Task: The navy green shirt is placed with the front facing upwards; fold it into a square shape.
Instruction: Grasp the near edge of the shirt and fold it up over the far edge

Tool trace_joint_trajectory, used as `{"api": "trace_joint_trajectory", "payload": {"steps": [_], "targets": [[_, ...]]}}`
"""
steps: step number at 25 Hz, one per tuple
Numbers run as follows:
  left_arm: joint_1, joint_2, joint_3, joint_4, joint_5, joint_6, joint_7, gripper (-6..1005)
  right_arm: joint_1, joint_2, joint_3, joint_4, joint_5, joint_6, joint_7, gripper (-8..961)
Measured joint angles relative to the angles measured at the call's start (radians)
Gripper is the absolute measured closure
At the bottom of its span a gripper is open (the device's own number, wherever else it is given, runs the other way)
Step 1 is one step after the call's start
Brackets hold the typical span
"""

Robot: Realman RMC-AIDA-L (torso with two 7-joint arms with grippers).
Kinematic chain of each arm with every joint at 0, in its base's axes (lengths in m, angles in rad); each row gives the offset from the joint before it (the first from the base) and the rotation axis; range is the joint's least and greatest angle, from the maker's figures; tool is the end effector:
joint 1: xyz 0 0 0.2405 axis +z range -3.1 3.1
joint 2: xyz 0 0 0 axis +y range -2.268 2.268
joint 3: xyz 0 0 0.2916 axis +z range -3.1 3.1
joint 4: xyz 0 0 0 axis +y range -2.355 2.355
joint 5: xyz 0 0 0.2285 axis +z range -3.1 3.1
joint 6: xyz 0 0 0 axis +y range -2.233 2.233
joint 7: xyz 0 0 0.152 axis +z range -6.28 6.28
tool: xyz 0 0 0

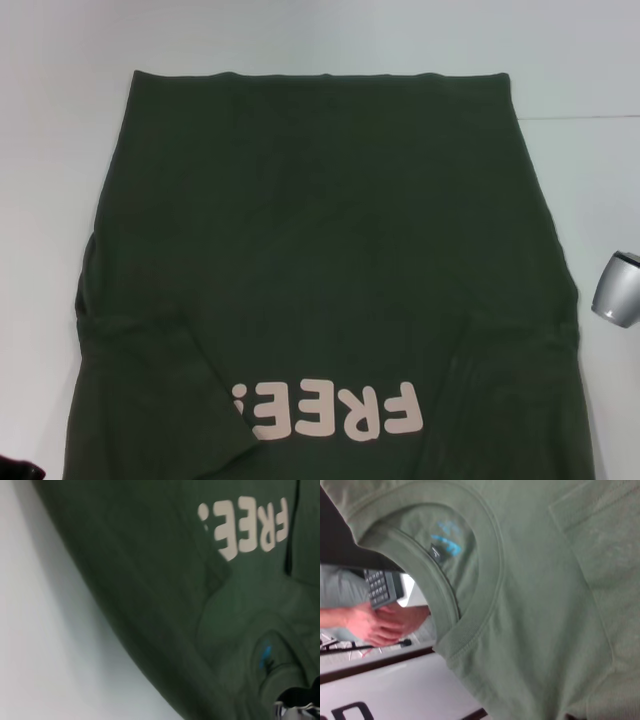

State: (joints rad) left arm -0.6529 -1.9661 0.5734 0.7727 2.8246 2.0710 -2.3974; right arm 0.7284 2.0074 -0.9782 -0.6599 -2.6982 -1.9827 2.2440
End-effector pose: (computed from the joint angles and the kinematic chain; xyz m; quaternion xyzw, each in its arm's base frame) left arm -0.3309 0.3092 0.0443 0.7466 0.6467 -0.1225 0.0969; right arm 0.2998 0.3159 -0.0146 0.8248 -0.4852 0.2336 0.1722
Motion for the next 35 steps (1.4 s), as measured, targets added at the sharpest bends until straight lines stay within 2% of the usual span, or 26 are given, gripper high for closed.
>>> {"api": "trace_joint_trajectory", "payload": {"steps": [7, 12, 15, 18, 21, 24, 28, 30, 32, 35], "targets": [[-0.001, -0.011, 0.111, -0.004, 0.008, 0.007, -0.01, 967, 0.017, -0.005, -0.036, 0.024, 0.0, -0.001, -0.001, 896], [-0.008, -0.014, 0.125, -0.006, 0.005, 0.008, -0.014, 968, 0.019, 0.0, -0.052, 0.024, 0.001, -0.002, -0.001, 896], [-0.017, -0.009, 0.085, -0.006, -0.026, 0.006, -0.008, 968, 0.019, -0.003, -0.02, 0.016, 0.018, -0.002, -0.002, 896], [-0.022, 0.001, 0.027, -0.003, -0.076, 0.003, 0.012, 968, 0.019, -0.016, 0.049, 0.014, 0.047, -0.001, -0.015, 896], [-0.026, 0.016, -0.07, -0.003, -0.133, 0.001, 0.056, 968, 0.018, -0.042, 0.16, 0.014, 0.075, 0.002, -0.038, 896], [-0.027, 0.031, -0.168, -0.001, -0.199, -0.002, 0.077, 967, 0.015, -0.083, 0.283, 0.016, 0.117, 0.014, -0.052, 897], [-0.025, 0.049, -0.306, 0.001, -0.298, -0.043, 0.075, 967, 0.005, -0.125, 0.406, 0.012, 0.216, 0.057, -0.069, 897], [-0.021, 0.049, -0.352, -0.005, -0.33, -0.089, 0.067, 967, 0.001, -0.138, 0.451, 0.014, 0.264, 0.096, -0.082, 897], [-0.019, 0.042, -0.371, -0.019, -0.354, -0.153, 0.055, 967, -0.002, -0.142, 0.473, 0.019, 0.307, 0.156, -0.083, 897], [-0.009, 0.02, -0.377, -0.04, -0.396, -0.26, 0.04, 967, -0.008, -0.131, 0.486, 0.023, 0.356, 0.255, -0.083, 897]]}}
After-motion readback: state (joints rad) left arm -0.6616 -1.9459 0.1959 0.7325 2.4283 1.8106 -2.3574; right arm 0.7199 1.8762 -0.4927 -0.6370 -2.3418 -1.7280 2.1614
